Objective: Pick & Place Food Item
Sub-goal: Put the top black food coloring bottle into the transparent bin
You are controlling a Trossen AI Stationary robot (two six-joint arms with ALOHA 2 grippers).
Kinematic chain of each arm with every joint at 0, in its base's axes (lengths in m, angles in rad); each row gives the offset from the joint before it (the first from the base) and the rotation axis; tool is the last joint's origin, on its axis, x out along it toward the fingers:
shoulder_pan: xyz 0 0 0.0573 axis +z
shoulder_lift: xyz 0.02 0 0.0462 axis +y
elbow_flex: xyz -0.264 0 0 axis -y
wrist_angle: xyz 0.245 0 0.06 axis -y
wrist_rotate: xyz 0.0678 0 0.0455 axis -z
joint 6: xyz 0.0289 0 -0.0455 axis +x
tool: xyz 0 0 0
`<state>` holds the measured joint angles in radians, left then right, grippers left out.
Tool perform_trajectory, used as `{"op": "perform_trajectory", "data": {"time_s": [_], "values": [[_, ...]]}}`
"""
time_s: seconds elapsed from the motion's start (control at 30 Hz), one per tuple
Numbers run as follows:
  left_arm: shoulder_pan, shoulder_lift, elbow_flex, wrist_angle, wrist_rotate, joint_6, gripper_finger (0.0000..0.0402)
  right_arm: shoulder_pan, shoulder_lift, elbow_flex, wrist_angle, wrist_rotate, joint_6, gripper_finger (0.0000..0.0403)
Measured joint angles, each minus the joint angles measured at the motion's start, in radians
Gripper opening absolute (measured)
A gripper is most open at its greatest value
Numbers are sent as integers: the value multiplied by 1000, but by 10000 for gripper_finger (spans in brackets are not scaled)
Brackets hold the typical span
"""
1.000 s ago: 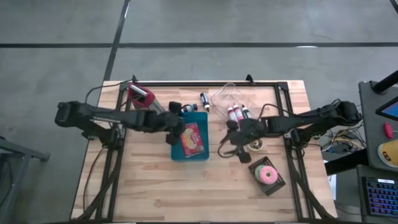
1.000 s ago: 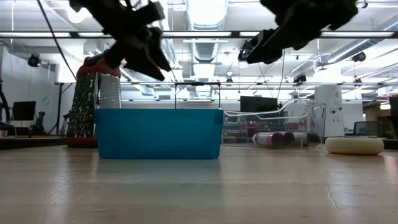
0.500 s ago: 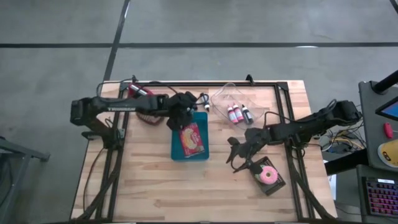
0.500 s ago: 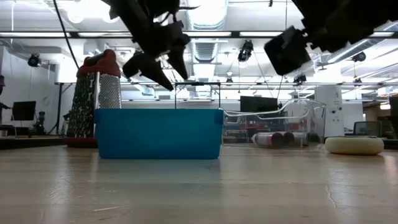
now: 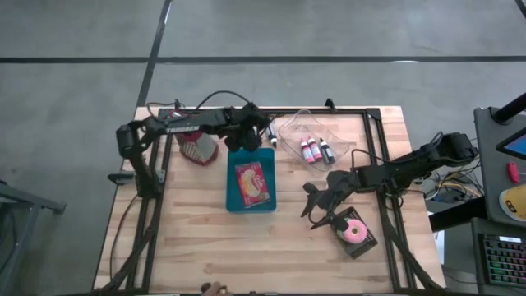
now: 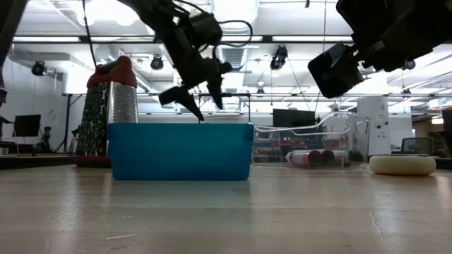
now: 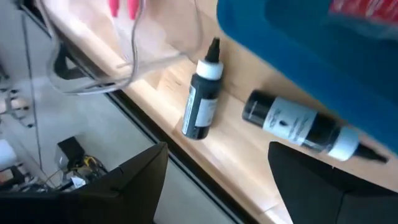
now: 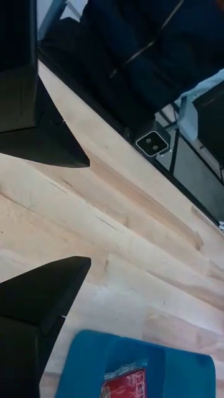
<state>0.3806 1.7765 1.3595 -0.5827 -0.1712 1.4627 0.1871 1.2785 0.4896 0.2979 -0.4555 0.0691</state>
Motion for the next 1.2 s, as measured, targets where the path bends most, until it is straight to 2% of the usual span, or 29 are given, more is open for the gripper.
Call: {"op": "perform_trajectory", "data": {"time_s": [0.33, 0.7, 0.9, 1.2], "values": [[61, 178, 180, -71, 21, 202, 269, 5, -1, 8, -1, -2, 24, 242], [116, 334, 379, -75, 141, 263, 268, 7, -1, 7, -3, -17, 60, 242], [126, 382, 425, -110, 168, 288, 266, 7, -1, 6, -9, -18, 63, 242], [143, 392, 413, -114, 234, 279, 265, 7, -2, 6, -9, -25, 59, 242]]}}
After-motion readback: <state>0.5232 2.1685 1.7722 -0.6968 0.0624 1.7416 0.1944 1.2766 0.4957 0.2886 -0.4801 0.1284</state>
